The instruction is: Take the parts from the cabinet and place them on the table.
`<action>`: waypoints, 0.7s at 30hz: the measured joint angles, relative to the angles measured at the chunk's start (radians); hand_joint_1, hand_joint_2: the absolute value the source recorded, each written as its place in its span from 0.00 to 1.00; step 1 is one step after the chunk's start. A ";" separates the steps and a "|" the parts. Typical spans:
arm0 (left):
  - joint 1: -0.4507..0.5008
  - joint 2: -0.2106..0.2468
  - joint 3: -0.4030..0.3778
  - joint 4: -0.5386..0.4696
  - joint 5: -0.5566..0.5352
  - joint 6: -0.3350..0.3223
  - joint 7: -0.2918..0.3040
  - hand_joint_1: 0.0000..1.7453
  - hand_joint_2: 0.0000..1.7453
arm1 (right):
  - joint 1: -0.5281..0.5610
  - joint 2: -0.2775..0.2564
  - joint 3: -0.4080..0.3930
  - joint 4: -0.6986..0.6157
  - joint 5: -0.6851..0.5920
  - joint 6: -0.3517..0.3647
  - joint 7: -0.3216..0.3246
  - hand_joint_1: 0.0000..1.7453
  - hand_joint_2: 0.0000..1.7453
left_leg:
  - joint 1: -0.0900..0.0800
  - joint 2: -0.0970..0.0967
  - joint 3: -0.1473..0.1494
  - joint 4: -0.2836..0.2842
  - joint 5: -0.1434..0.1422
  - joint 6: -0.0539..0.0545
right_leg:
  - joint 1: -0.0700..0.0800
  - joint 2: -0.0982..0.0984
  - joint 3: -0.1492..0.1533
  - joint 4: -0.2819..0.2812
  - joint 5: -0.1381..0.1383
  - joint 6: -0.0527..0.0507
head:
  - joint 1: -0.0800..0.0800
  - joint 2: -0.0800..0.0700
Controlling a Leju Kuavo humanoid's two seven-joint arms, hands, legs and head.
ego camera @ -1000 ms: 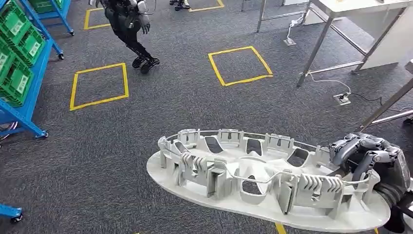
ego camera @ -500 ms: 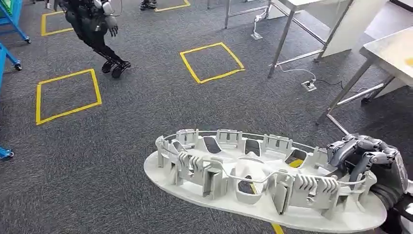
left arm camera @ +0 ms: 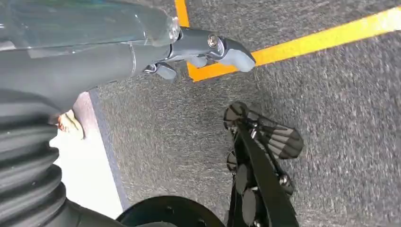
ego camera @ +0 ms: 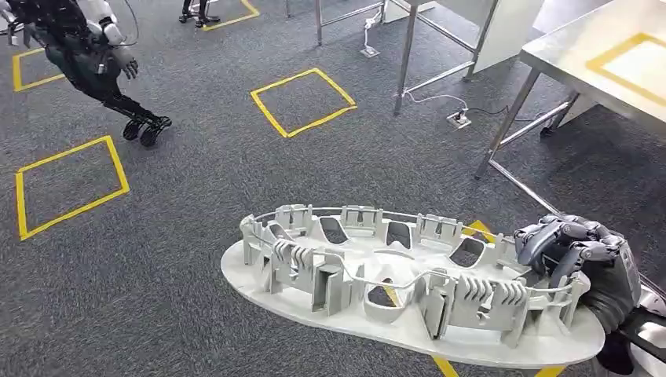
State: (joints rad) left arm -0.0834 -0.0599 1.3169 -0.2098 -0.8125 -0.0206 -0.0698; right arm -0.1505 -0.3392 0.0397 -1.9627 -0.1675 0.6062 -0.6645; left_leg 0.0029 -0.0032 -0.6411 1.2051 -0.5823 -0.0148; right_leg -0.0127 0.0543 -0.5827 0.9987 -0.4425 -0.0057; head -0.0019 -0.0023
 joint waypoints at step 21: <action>-0.002 -0.002 0.000 -0.002 -0.002 -0.017 -0.002 0.00 1.00 | -0.012 0.025 0.026 0.000 0.005 -0.014 0.000 1.00 1.00 | -0.008 0.105 0.128 -0.234 0.069 0.018 | 0.007 -0.089 0.011 0.004 -0.017 0.021 | 0.007 0.000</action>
State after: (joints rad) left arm -0.0850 -0.0622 1.3169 -0.2113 -0.8141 -0.0377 -0.0717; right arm -0.1621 -0.3144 0.0660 -1.9623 -0.1629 0.5917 -0.6646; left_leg -0.0050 0.1022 -0.5127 0.9708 -0.5130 0.0029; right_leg -0.0053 -0.0343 -0.5716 1.0028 -0.4598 0.0152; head 0.0053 -0.0023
